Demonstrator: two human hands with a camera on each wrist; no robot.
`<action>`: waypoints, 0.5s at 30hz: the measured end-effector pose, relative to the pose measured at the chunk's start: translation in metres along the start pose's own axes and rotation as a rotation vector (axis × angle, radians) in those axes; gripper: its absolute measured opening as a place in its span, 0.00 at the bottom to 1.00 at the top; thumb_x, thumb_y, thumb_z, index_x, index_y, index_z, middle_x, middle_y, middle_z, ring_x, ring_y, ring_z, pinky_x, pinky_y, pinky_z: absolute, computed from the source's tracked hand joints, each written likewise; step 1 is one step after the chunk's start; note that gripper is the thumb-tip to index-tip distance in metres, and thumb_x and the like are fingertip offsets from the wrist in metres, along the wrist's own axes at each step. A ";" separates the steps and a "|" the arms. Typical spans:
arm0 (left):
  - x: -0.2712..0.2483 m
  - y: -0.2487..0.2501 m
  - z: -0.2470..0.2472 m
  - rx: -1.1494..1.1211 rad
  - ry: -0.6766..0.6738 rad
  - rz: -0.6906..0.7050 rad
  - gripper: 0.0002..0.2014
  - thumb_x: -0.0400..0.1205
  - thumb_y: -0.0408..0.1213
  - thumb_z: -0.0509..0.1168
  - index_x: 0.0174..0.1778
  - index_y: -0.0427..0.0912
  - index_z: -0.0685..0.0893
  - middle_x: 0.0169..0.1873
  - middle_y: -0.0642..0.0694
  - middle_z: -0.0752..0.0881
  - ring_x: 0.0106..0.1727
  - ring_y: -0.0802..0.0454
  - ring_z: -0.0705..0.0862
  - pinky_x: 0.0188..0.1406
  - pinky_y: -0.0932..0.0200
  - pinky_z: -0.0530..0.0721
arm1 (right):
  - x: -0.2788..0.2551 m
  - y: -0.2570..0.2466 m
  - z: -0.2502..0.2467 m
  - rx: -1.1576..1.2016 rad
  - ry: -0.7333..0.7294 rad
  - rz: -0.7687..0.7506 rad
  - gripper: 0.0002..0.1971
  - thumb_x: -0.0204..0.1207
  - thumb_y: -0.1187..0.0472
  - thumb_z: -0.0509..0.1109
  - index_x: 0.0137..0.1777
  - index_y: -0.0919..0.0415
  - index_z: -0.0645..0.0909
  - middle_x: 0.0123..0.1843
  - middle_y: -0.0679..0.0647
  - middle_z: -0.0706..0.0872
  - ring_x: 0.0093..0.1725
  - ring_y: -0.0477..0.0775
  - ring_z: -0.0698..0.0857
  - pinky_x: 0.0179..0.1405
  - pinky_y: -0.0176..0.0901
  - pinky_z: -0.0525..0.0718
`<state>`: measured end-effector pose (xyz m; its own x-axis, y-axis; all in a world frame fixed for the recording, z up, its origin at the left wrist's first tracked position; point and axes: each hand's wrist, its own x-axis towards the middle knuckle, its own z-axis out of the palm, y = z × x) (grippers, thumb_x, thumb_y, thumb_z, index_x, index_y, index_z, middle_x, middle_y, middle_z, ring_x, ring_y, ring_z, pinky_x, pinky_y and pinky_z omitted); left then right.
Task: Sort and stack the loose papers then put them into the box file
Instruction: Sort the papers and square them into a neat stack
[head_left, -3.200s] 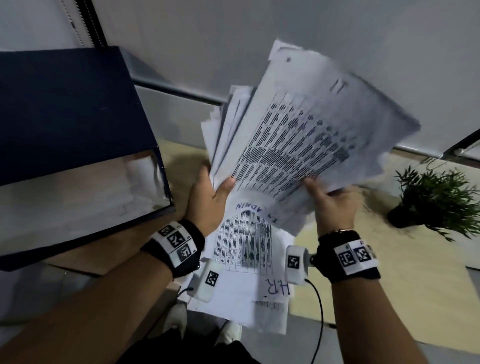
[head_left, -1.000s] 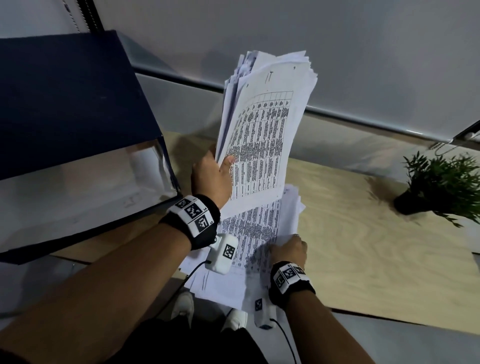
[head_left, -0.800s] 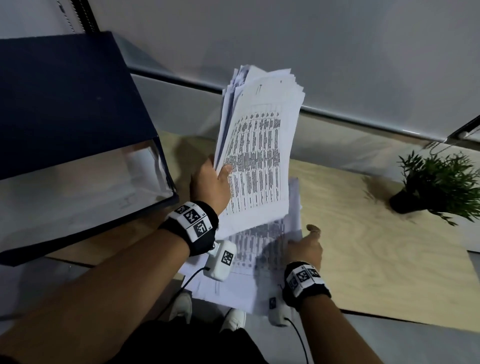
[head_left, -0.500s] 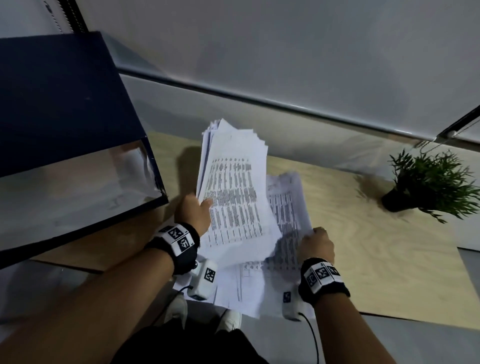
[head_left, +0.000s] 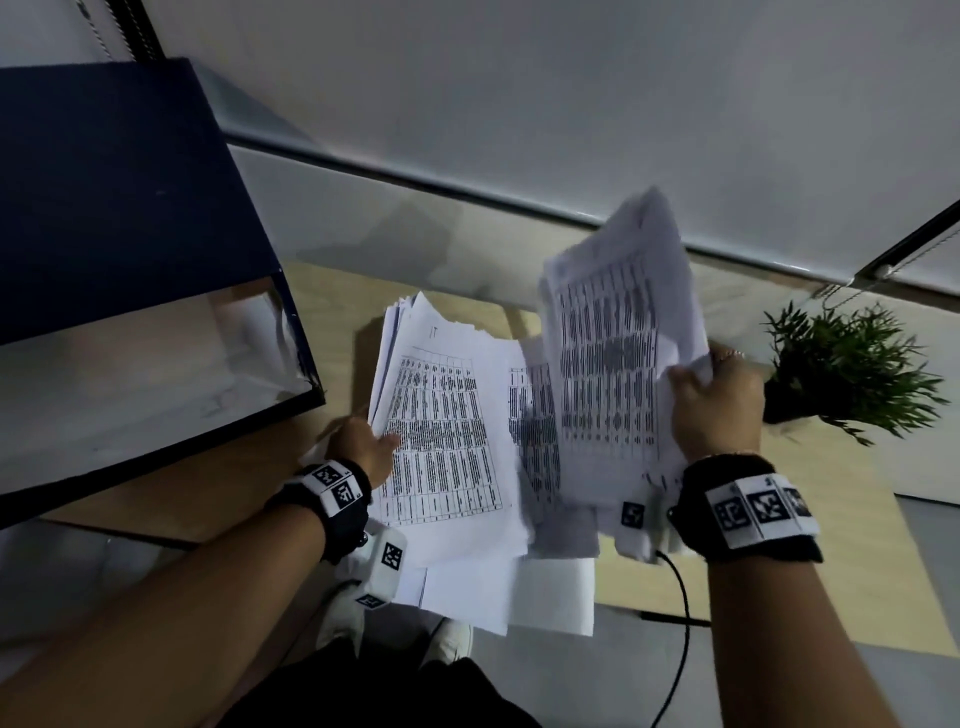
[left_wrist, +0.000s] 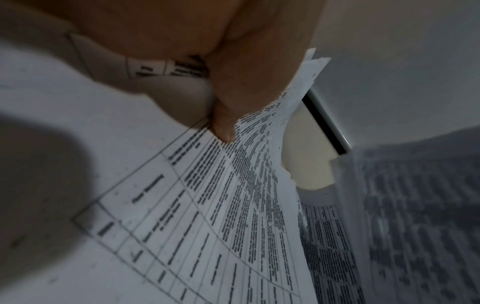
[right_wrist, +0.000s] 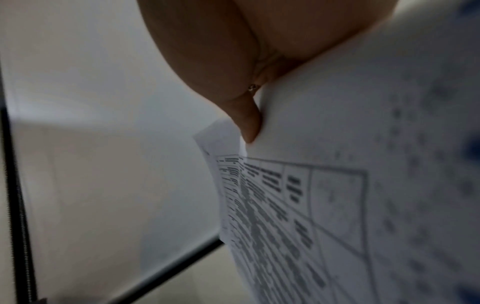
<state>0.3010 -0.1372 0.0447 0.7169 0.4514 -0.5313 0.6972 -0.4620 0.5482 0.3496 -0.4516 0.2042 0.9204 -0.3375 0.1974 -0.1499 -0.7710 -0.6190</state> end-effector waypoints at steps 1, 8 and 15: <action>-0.001 0.001 -0.001 0.000 -0.001 0.005 0.29 0.79 0.48 0.71 0.65 0.26 0.78 0.58 0.30 0.86 0.62 0.36 0.85 0.59 0.53 0.82 | 0.005 -0.005 -0.004 0.023 0.016 -0.023 0.04 0.74 0.68 0.69 0.42 0.70 0.79 0.36 0.61 0.81 0.38 0.57 0.79 0.38 0.42 0.74; 0.004 -0.004 0.004 -0.100 -0.025 0.142 0.21 0.78 0.37 0.74 0.64 0.32 0.81 0.57 0.38 0.87 0.59 0.43 0.85 0.56 0.61 0.76 | 0.015 -0.035 -0.007 0.224 -0.026 -0.027 0.08 0.75 0.67 0.73 0.53 0.67 0.85 0.46 0.59 0.89 0.45 0.55 0.86 0.42 0.36 0.78; 0.011 -0.012 0.002 -0.145 0.013 0.182 0.17 0.83 0.33 0.66 0.68 0.32 0.78 0.65 0.37 0.83 0.66 0.40 0.82 0.61 0.63 0.72 | -0.016 -0.014 0.063 0.144 -0.212 0.105 0.13 0.74 0.70 0.72 0.58 0.69 0.85 0.45 0.62 0.89 0.45 0.58 0.87 0.38 0.32 0.72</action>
<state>0.3006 -0.1281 0.0315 0.8301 0.3805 -0.4075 0.5481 -0.4228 0.7217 0.3600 -0.4015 0.1613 0.9597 -0.2795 -0.0278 -0.2099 -0.6478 -0.7323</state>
